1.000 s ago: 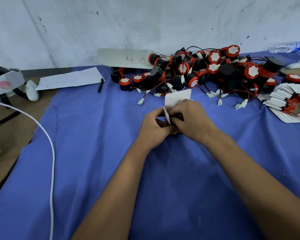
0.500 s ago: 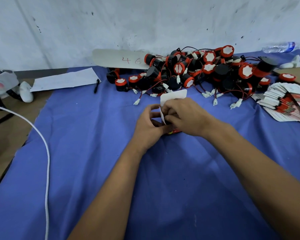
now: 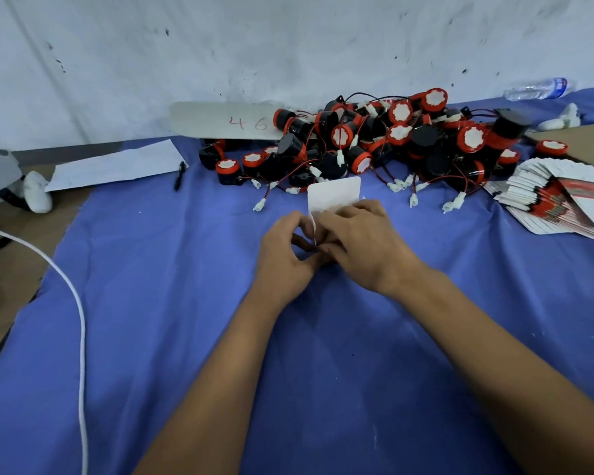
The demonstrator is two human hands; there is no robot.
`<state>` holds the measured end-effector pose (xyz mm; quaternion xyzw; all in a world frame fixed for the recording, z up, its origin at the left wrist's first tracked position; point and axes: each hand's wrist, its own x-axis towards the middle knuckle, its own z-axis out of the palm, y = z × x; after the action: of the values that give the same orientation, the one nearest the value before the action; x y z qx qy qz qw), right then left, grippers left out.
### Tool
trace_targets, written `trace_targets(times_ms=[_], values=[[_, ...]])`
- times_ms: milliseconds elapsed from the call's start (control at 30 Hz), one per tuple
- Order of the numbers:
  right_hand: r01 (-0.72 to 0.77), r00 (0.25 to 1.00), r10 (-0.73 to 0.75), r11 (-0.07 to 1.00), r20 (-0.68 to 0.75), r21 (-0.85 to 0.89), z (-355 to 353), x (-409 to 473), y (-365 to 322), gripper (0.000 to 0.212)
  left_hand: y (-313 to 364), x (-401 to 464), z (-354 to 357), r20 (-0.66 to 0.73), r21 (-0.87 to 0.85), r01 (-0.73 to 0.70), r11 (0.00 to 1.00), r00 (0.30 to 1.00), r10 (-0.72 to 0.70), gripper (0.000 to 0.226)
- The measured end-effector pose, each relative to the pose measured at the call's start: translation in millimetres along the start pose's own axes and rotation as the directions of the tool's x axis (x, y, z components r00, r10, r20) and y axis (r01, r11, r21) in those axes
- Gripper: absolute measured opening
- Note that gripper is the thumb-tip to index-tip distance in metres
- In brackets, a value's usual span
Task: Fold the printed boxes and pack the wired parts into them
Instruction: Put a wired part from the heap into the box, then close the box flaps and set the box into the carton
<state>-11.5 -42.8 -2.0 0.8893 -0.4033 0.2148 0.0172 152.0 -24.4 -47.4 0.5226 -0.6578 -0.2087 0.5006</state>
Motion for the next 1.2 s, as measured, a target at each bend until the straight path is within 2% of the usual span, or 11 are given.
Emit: trace_targets(times_ms=[100,167,267,367,433,500,633,800,900,1000,1200], values=[[-0.002,0.993,0.012,0.996,0.116,-0.084,-6,1,-2,0.011,2,-1,1,-0.013,-0.005,-0.034,0.999,0.999,0.034,0.037],[-0.007,0.994,0.007,1.0,0.106,-0.006,-9,0,0,0.012,4,-1,1,-0.018,-0.006,-0.039,0.999,0.999,0.039,0.041],[0.036,0.982,0.014,0.966,-0.189,0.256,-5,-9,2,0.012,6,-1,1,-0.017,-0.016,-0.016,1.0,1.0,0.015,0.044],[-0.067,0.787,0.277,0.927,-0.552,0.369,2,-16,8,0.004,6,-2,-1,-0.012,0.006,-0.028,1.0,1.0,0.028,0.043],[-0.215,0.701,0.5,0.828,-0.508,0.518,6,-17,17,0.008,3,-2,0,-0.004,0.044,-0.064,0.997,0.998,0.064,0.038],[-0.264,0.743,0.549,0.767,-0.384,0.585,15,-19,26,0.016,1,-1,1,-0.002,0.081,-0.073,0.994,0.997,0.074,0.035],[-0.165,0.907,0.319,0.871,-0.277,0.463,23,-20,27,0.013,0,-1,6,-0.008,0.194,-0.126,0.973,0.991,0.13,0.03],[-0.266,0.842,0.437,0.846,-0.317,0.461,20,-21,30,0.009,2,0,9,-0.024,0.186,-0.17,0.968,0.984,0.178,0.023],[-0.254,0.828,0.495,0.749,-0.262,0.612,18,-20,35,0.05,-1,2,5,-0.014,0.187,-0.148,0.971,0.988,0.153,0.019],[-0.208,0.904,0.397,0.731,-0.158,0.649,18,-18,38,0.072,-1,1,3,-0.006,0.184,-0.144,0.972,0.989,0.148,0.02],[-0.143,0.938,0.324,0.686,-0.124,0.714,21,-24,32,0.02,-6,2,2,-0.054,0.285,-0.115,0.952,0.989,0.136,0.02]])
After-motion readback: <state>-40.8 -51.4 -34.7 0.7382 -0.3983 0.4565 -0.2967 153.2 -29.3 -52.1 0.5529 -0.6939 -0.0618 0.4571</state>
